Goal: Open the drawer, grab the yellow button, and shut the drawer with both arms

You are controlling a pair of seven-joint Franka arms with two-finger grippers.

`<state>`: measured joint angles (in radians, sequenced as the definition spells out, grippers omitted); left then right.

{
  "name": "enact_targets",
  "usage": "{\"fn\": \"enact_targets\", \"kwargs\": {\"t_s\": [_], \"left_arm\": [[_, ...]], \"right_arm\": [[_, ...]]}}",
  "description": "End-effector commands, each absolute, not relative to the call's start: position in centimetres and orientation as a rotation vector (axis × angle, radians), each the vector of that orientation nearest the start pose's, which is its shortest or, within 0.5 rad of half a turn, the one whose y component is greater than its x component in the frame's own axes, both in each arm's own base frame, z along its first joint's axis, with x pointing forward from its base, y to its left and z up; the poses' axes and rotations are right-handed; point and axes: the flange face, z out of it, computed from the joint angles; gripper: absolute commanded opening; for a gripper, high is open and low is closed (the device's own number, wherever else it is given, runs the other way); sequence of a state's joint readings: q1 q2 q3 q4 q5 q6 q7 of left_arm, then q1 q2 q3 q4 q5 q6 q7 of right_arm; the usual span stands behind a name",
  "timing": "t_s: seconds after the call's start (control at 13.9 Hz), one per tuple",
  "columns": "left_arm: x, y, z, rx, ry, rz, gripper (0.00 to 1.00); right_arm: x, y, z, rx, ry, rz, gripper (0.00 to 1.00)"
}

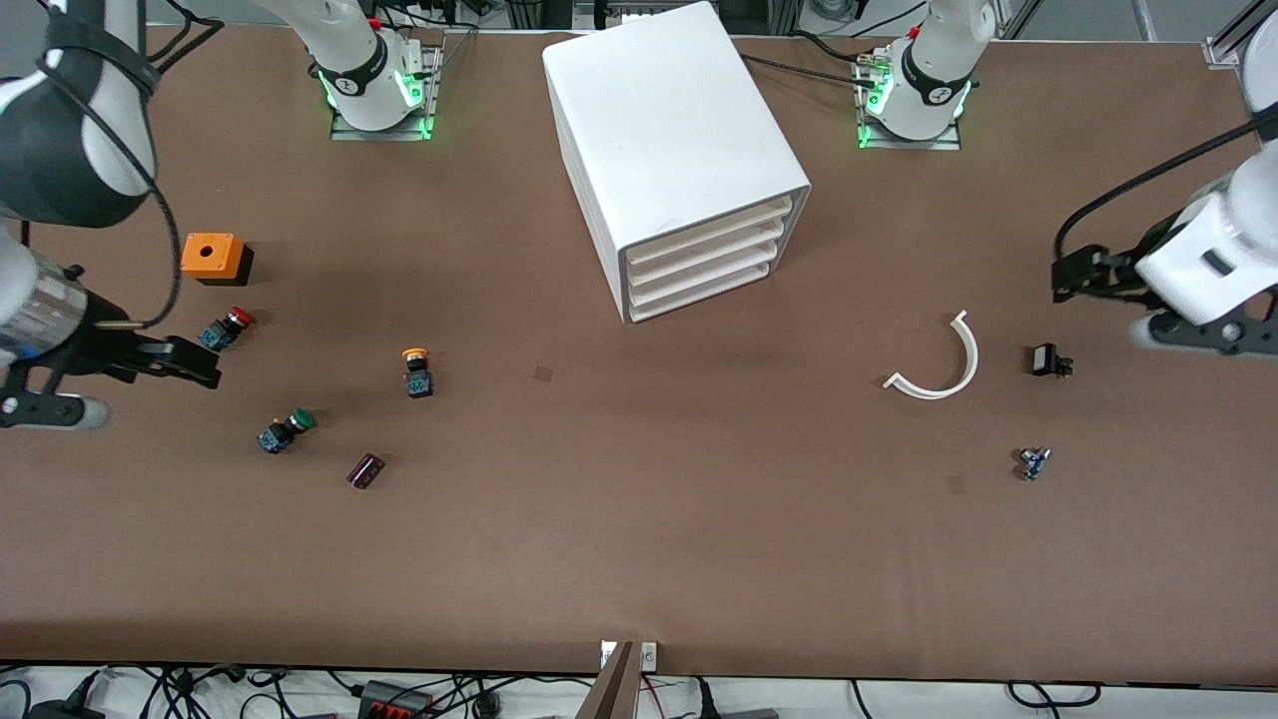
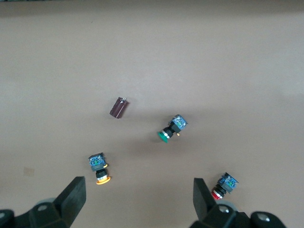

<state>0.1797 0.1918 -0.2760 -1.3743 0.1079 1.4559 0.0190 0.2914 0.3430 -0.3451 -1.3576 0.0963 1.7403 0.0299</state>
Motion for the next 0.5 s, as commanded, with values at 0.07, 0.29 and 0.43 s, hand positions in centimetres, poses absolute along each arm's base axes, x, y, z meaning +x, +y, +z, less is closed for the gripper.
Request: {"fn": "enact_targets", "kwargs": {"t_s": [0.07,0.29,0.43], "left_arm": [[55.3,-2.2,59.8,-3.116,0.229,-0.054,1.0],[54.3,-2.1,59.0,-3.115,0.22,-0.109,1.0],[54.6,-1.9,59.6,-3.118,0.22,-0.09,1.0]], "right_arm": [[64.3,-3.9,57.7,-3.072,0.188,-0.123,1.0],[62.9,-6.5,58.3,-3.069,0.178,-0.085,1.0],[62.5,-6.5,58.2,-3.094,0.147,-0.048,1.0]]}}
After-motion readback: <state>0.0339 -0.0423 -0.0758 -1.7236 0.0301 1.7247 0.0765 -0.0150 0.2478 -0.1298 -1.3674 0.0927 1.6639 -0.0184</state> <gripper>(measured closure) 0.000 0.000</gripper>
